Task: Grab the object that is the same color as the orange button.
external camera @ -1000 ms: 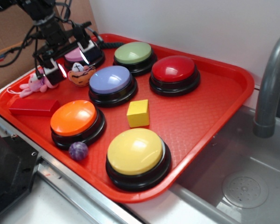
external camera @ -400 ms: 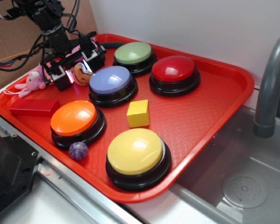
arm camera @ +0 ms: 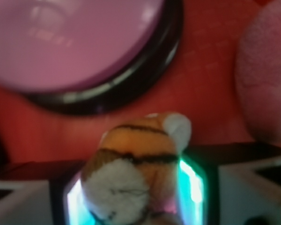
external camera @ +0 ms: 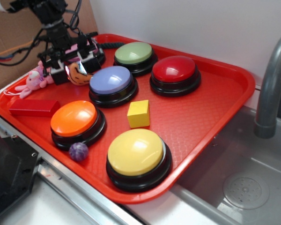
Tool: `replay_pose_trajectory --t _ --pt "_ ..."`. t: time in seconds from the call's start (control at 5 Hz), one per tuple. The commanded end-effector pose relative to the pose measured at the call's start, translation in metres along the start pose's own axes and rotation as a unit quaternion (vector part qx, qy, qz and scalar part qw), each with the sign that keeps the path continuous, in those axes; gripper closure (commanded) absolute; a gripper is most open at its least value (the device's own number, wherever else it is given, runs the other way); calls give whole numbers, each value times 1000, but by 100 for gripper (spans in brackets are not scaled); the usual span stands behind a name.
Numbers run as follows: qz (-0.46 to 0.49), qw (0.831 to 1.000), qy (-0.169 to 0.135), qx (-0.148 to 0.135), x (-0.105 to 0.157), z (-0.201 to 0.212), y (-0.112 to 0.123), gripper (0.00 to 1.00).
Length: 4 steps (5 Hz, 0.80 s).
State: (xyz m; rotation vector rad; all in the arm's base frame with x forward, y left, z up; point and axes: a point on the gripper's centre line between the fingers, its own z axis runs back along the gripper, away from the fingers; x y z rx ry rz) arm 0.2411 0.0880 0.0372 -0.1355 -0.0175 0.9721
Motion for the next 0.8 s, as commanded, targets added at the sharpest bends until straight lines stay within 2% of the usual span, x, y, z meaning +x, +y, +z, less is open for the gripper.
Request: replay_pose_trajectory --t 0.0,0.2,0.4,0.6 --pt "-194 981 -6 -15 -34 84 -16 100" --pt "-295 955 13 2 -68 98 -32 100" --pt "-396 917 30 25 -96 98 -46 100" --pt "-437 898 45 29 -106 94 -48 100"
